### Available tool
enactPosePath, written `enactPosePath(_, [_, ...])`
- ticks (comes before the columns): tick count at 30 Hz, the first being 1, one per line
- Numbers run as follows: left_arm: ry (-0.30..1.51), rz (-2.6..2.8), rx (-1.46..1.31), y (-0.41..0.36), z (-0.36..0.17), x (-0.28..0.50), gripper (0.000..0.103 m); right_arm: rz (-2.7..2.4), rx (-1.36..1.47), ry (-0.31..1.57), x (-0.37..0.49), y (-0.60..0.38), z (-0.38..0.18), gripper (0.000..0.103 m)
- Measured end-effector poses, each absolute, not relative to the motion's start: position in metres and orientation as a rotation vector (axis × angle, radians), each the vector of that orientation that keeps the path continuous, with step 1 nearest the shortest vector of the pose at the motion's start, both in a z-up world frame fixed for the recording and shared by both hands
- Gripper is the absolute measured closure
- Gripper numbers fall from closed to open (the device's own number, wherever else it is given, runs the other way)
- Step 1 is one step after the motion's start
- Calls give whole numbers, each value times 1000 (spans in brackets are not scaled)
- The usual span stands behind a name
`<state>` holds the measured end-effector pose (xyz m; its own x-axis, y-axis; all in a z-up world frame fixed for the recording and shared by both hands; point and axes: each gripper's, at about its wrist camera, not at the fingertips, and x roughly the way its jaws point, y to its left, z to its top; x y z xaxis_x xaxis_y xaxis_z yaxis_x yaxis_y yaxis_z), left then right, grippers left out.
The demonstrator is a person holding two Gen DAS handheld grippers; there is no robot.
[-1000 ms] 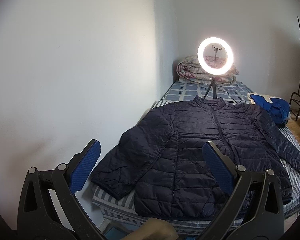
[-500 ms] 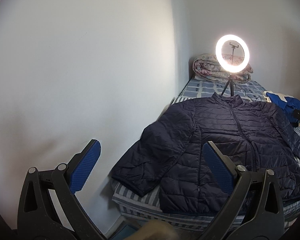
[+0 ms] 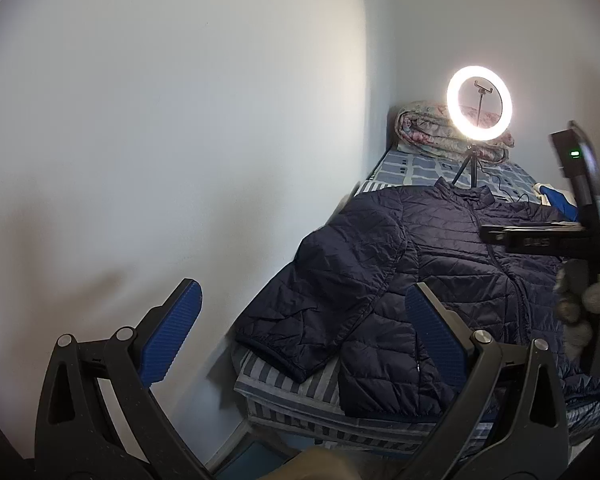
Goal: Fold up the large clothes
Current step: 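Grasp the cuff of the navy jacket sleeve with the right tool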
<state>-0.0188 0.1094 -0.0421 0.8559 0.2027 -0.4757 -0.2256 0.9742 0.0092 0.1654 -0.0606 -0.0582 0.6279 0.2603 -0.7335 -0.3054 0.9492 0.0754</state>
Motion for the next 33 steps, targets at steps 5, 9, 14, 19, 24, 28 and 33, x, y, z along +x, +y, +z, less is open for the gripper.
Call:
enactPosePath(5, [542,216,-61,116,-51,-14,0,398,-16,977,195,-28,-103,32])
enactPosePath(9, [580,210,-82,121,-57,-10,0,458,46,1104,215,-9,-141,44])
enactPosePath(14, [599,211,-66,117,-63,-3,0,516,128,1203,228,11,-179,50])
enactPosePath(19, [610,201,-61,115,-64,1,0,533,148,1266,234,28,-206,57])
enactPosePath(24, [612,184,-59,117,-66,0,0,540,176,1299,239,36,-221,61])
enactPosePath(28, [621,182,-79,119,-66,3,0,556,202,1303,242,42,-228,63])
enactPosePath(33, [605,180,-64,114,-61,1,0,591,231,1310,246,52,-234,91])
